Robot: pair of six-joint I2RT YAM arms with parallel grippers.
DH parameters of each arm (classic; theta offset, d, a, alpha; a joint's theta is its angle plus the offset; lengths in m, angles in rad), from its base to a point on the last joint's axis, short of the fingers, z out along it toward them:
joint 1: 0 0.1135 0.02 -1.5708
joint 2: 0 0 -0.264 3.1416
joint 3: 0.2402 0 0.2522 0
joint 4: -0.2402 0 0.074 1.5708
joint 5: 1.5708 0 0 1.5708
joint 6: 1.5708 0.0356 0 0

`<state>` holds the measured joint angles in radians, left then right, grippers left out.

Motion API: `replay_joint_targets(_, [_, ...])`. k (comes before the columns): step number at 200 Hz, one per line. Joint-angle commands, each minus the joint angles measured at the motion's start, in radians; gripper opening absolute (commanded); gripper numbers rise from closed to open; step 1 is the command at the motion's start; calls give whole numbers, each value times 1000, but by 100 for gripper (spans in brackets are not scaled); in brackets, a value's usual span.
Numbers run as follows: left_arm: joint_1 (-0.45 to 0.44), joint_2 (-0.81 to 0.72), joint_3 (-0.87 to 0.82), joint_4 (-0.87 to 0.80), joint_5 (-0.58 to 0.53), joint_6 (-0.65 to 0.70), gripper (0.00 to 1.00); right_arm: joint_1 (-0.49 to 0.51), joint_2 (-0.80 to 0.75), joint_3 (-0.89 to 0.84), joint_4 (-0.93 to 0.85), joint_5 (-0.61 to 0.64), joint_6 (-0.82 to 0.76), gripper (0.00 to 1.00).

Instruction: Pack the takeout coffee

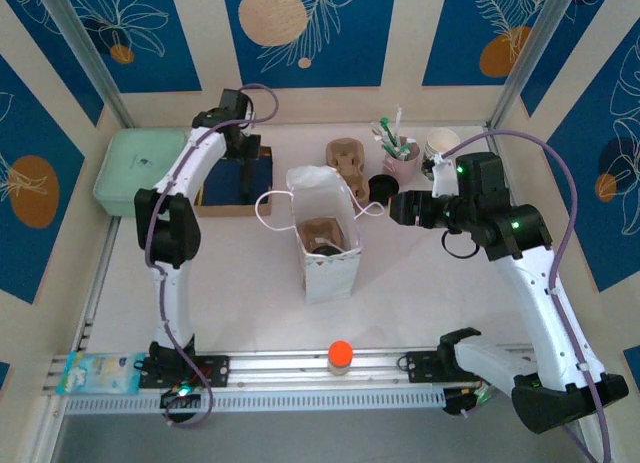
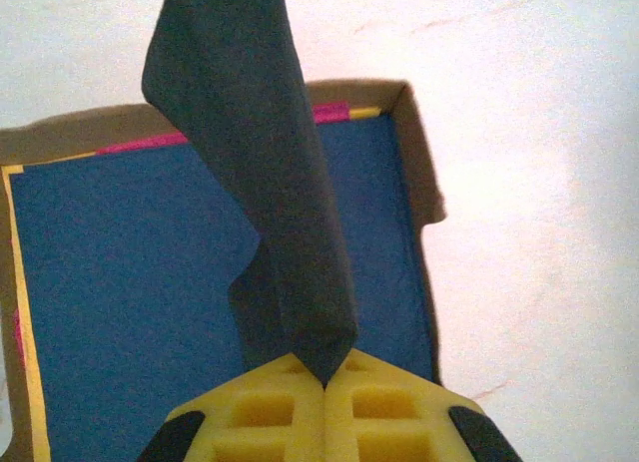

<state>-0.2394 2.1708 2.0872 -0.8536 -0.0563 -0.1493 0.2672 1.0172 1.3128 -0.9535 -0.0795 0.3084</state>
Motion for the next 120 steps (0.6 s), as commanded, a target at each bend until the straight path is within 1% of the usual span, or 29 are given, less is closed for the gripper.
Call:
replay_joint_targets(1, [10,-79,-16,29,53,-23,2,3,-16,6,-2,-19,12,67])
replay_joint_targets(54, [11,-143,-27,55,106,-55,2,4,-23,-12,5,-19,16,66])
replay_joint_targets(120, [12,-222,-36,113,227,-95,0,4,-29,-26,10,-19,20,66])
